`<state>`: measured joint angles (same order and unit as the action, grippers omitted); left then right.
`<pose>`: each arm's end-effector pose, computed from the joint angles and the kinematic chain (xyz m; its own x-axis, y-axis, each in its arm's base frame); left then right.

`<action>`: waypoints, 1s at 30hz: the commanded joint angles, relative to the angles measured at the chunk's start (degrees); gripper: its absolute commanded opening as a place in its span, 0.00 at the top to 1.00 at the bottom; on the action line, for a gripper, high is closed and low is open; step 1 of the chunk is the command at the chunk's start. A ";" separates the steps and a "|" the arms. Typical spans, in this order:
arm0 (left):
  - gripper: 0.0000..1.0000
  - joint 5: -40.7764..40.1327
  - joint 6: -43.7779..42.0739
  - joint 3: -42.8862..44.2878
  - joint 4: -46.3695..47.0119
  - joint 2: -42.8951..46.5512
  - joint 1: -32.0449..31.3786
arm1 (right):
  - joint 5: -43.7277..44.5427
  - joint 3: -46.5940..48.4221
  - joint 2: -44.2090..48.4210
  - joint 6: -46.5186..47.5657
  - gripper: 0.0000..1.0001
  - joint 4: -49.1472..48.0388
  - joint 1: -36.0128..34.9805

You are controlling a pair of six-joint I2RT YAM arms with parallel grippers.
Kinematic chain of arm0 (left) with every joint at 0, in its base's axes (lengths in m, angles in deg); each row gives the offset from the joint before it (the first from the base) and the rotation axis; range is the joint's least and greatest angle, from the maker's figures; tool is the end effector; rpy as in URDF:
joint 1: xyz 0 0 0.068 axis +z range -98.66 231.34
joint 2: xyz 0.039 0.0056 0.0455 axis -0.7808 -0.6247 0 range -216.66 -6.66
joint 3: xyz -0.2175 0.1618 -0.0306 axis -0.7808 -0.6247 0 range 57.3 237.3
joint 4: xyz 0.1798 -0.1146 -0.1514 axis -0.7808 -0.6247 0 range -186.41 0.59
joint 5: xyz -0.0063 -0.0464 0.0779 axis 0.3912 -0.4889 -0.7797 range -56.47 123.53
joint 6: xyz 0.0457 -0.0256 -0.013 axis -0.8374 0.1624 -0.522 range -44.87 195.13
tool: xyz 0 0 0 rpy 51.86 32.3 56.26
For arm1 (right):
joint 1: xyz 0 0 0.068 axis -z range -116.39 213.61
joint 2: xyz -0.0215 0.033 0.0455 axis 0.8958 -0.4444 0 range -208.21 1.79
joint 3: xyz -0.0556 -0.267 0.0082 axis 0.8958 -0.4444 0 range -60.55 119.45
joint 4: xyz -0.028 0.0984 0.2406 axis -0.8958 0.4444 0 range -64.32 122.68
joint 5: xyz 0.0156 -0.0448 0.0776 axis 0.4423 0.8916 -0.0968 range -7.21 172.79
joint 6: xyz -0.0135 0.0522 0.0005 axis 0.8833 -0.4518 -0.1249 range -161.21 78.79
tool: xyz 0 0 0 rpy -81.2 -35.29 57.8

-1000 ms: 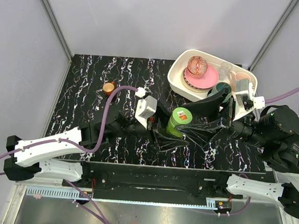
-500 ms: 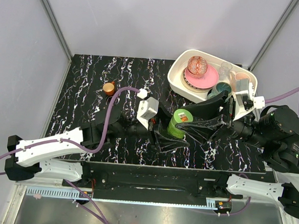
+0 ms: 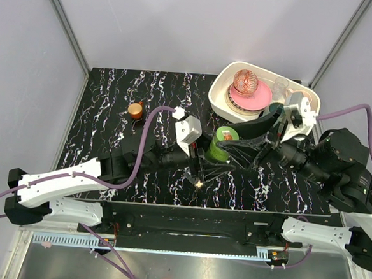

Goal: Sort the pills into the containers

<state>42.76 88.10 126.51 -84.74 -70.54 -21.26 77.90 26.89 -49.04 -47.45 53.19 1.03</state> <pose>0.0693 -0.2399 0.4520 -0.1714 -0.1939 -0.9659 0.9755 0.1037 -0.1939 0.0535 0.1098 0.5298 -0.0279 0.1814 -0.9830 -0.9257 0.3665 0.0939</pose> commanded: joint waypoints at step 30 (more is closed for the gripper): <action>1.00 -48.88 -19.48 16.40 3.07 -9.34 -0.26 | 22.04 17.86 -13.69 2.37 0.30 -3.42 0.01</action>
<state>-2.26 67.05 144.72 -85.40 -83.50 -22.46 109.90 46.63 -66.18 -47.15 52.51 1.38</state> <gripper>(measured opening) 0.554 0.671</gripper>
